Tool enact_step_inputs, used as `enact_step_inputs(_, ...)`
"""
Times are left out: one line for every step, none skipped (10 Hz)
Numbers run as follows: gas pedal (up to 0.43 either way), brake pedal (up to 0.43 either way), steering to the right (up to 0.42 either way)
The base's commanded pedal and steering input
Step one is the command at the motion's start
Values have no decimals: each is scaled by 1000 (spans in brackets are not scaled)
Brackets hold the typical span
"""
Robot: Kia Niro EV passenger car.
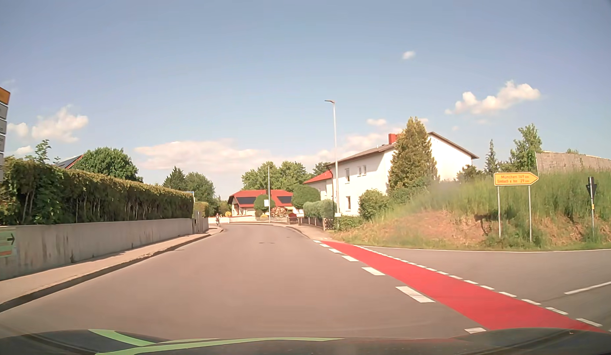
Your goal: Follow the waypoints while adhering to traffic rules and regulations
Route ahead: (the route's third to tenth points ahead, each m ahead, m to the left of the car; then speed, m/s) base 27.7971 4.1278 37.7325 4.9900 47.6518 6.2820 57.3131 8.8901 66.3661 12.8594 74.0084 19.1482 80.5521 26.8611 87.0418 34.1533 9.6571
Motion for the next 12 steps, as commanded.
enact_step_inputs(98, 0, -25)
enact_step_inputs(98, 0, -25)
enact_step_inputs(98, 0, -26)
enact_step_inputs(98, 0, -28)
enact_step_inputs(98, 0, -29)
enact_step_inputs(98, 0, -29)
enact_step_inputs(98, 0, -29)
enact_step_inputs(98, 0, -29)
enact_step_inputs(98, 0, -29)
enact_step_inputs(98, 0, -27)
enact_step_inputs(98, 0, -25)
enact_step_inputs(98, 0, -22)
